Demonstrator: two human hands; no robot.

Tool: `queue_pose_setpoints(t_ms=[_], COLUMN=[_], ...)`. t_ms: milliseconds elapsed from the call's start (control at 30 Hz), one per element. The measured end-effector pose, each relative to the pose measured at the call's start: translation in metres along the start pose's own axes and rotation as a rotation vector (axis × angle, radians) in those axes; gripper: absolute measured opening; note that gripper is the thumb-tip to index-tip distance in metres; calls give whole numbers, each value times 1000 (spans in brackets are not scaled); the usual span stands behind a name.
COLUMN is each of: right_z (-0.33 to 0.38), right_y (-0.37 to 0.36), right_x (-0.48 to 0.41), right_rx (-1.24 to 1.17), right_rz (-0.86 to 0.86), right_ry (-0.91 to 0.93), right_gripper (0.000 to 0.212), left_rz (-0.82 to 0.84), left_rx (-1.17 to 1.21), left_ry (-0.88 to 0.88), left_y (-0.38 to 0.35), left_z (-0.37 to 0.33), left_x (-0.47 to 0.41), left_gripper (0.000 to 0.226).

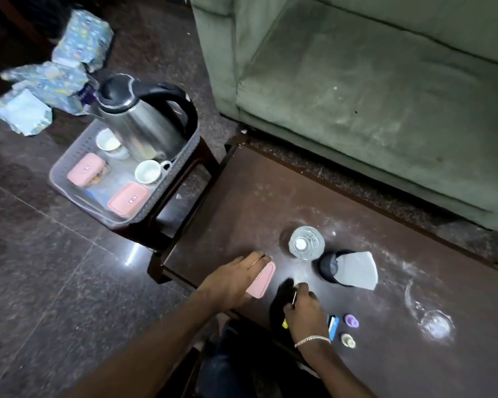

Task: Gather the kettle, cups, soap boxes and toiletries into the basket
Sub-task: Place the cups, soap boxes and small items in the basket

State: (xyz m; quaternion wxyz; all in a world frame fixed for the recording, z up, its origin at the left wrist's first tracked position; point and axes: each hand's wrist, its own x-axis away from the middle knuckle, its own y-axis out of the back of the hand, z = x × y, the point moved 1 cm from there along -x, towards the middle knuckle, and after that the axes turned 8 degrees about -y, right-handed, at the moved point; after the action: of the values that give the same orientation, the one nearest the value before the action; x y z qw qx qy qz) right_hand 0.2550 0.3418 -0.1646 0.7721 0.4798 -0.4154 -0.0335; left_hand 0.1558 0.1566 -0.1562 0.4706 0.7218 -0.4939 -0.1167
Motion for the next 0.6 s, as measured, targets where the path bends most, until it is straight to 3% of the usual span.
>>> queue_pose_setpoints(t_ms=[333,600], right_z=[188,336], right_y=[27,29], right_x=[25,35], right_rx=[-323,-448], right_rz=[26,34], right_ry=[215,385], right_gripper=[45,33], left_rz=[-266,-207], left_rx=[-57,-185], left_ry=[118,285], left_y=[160,232], left_z=[121,227], left_x=[108,169], left_gripper=[98,110])
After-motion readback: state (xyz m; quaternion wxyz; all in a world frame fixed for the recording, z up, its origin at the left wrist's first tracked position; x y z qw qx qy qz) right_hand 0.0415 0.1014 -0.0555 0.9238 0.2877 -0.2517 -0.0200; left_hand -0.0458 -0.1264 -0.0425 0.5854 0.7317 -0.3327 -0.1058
